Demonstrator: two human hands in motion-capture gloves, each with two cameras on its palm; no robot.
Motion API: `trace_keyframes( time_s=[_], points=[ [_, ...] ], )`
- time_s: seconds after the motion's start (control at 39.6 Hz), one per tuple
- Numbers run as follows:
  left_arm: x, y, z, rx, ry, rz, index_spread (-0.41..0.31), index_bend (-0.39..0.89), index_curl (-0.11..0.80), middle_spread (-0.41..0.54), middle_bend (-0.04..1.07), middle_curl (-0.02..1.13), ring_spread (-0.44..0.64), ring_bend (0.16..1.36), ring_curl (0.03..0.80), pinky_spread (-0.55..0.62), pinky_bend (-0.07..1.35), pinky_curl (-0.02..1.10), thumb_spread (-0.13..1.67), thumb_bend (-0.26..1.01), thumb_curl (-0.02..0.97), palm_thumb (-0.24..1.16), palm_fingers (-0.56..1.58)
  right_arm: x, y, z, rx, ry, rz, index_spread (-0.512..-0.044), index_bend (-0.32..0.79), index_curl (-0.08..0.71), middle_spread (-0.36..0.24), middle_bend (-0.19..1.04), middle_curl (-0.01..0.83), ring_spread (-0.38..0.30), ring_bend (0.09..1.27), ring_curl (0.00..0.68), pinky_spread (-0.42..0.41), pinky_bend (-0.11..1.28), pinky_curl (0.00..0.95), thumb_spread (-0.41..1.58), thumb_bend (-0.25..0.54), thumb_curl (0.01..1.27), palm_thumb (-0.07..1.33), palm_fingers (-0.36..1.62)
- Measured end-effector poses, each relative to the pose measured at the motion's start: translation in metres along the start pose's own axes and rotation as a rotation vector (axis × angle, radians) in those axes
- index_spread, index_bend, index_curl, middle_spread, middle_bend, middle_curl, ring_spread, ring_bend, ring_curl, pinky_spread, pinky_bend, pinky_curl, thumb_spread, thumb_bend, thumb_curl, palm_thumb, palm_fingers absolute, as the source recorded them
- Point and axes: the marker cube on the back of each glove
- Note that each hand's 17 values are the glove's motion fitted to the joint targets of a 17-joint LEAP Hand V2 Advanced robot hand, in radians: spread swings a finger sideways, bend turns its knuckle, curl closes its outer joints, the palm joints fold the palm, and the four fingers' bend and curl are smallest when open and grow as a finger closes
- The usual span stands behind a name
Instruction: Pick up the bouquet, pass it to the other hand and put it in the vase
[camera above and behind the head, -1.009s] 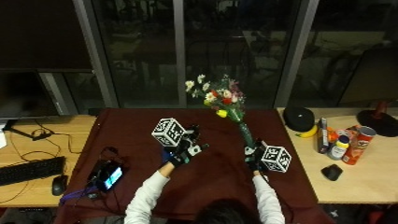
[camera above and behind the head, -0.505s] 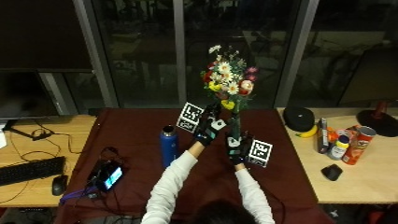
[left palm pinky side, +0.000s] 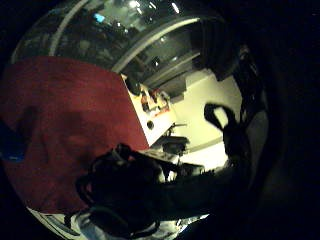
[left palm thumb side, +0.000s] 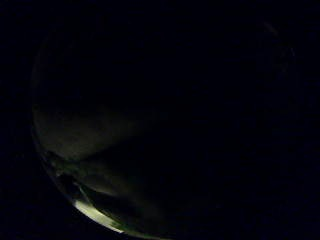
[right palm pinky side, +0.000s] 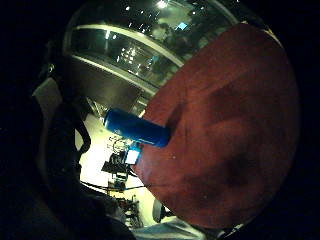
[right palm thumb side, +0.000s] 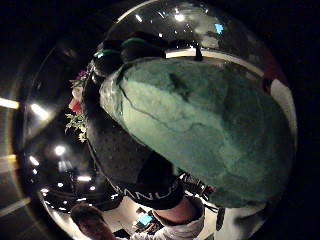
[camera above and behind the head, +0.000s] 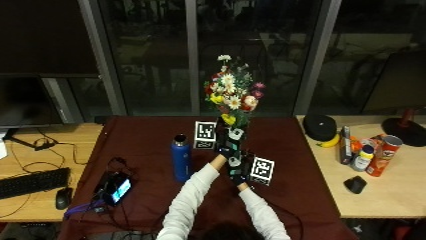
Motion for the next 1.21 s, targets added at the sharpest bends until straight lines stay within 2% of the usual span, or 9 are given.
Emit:
trace_keyframes(
  time_s=[0.18, 0.3, 0.45, 0.5, 0.61, 0.73, 0.93, 1.06, 1.21],
  points=[
    [-0.011, -0.015, -0.02, 0.02, -0.007, -0.031, -0.279, 0.42, 0.423, -0.284, 0.65, 0.53, -0.33, 0.72, 0.388, -0.34, 0.54, 0.41, 0.47, 0.04, 0.566, 0.79, 1.47, 0.002, 0.008, 0.005, -0.267, 0.005, 0.016, -0.205, 0.43, 0.588, -0.17, 0.84, 0.62, -0.192, 0.99, 0.543, -0.254, 0.73, 0.513, 0.59, -0.04, 0.69, 1.02, 1.35],
    [0.004, -0.028, -0.043, 0.029, 0.018, -0.022, -0.317, 0.47, 0.461, -0.314, 0.69, 0.54, -0.37, 0.75, 0.416, -0.38, 0.56, 0.42, 0.36, 0.01, 0.604, 0.81, 1.46, -0.001, 0.008, -0.004, -0.404, -0.005, 0.123, -0.217, 0.27, 0.55, -0.188, 0.71, 0.562, -0.178, 0.87, 0.496, -0.273, 0.69, 0.471, 0.7, -0.079, 0.65, 0.87, 1.16],
    [0.034, -0.056, -0.09, 0.109, -0.019, 0.077, -0.34, 0.49, 0.491, -0.333, 0.71, 0.55, -0.39, 0.77, 0.437, -0.39, 0.59, 0.43, 0.29, -0.02, 0.64, 0.83, 1.43, 0.009, -0.01, -0.023, -0.614, 0.006, 0.062, -0.265, 0.12, 0.498, -0.197, 0.55, 0.499, -0.165, 0.74, 0.463, -0.144, 0.58, 0.453, 0.88, -0.07, 0.56, 0.69, 0.79],
    [0.05, -0.057, -0.102, 0.122, -0.024, 0.083, -0.344, 0.5, 0.499, -0.335, 0.72, 0.55, -0.39, 0.77, 0.441, -0.4, 0.59, 0.43, 0.27, -0.02, 0.65, 0.83, 1.42, 0.004, -0.011, -0.027, -0.638, -0.034, 0.125, -0.3, 0.08, 0.479, -0.177, 0.42, 0.463, -0.134, 0.67, 0.456, -0.064, 0.57, 0.469, 0.92, -0.072, 0.53, 0.64, 0.38],
    [0.077, -0.063, -0.127, 0.175, -0.033, 0.108, -0.349, 0.5, 0.512, -0.338, 0.73, 0.55, -0.4, 0.77, 0.449, -0.4, 0.6, 0.43, 0.24, -0.02, 0.668, 0.84, 1.41, -0.003, -0.015, -0.033, -0.66, -0.054, 0.204, -0.34, 0.06, 0.411, -0.171, 0.33, 0.416, -0.094, 0.57, 0.399, 0.026, 0.57, 0.429, 0.97, -0.061, 0.5, 0.58, 0.18],
    [0.095, -0.076, -0.158, 0.249, -0.046, 0.137, -0.353, 0.5, 0.526, -0.341, 0.74, 0.56, -0.4, 0.78, 0.457, -0.4, 0.61, 0.44, 0.22, -0.03, 0.688, 0.83, 1.41, -0.009, -0.025, -0.038, -0.671, -0.043, 0.21, -0.377, 0.09, 0.351, -0.195, 0.28, 0.384, -0.051, 0.51, 0.349, 0.111, 0.57, 0.396, 1.01, -0.054, 0.46, 0.52, 0.1],
    [0.101, -0.086, -0.198, 0.342, -0.112, 0.182, -0.357, 0.49, 0.543, -0.34, 0.74, 0.55, -0.4, 0.78, 0.465, -0.4, 0.61, 0.44, 0.19, -0.03, 0.713, 0.83, 1.4, -0.006, -0.042, -0.039, -0.659, 0.02, 0.063, -0.41, 0.08, 0.272, -0.118, 0.22, 0.357, 0.02, 0.48, 0.313, 0.203, 0.6, 0.372, 1.03, -0.044, 0.41, 0.45, -0.06],
    [0.087, -0.101, -0.225, 0.424, -0.192, 0.205, -0.359, 0.49, 0.552, -0.34, 0.75, 0.55, -0.4, 0.77, 0.468, -0.4, 0.61, 0.44, 0.19, -0.03, 0.725, 0.83, 1.4, -0.013, -0.035, -0.038, -0.685, -0.007, 0.251, -0.417, 0.08, 0.237, -0.097, 0.2, 0.351, 0.038, 0.47, 0.303, 0.229, 0.6, 0.364, 1.04, -0.037, 0.4, 0.42, -0.07],
    [0.074, -0.104, -0.236, 0.457, -0.171, 0.154, -0.36, 0.48, 0.561, -0.34, 0.75, 0.55, -0.4, 0.77, 0.47, -0.4, 0.61, 0.43, 0.18, -0.03, 0.737, 0.83, 1.4, -0.003, -0.033, -0.037, -0.698, 0.021, 0.242, -0.42, 0.1, 0.211, -0.074, 0.19, 0.343, 0.05, 0.45, 0.297, 0.244, 0.58, 0.353, 1.04, -0.033, 0.38, 0.4, -0.09]
  ],
)
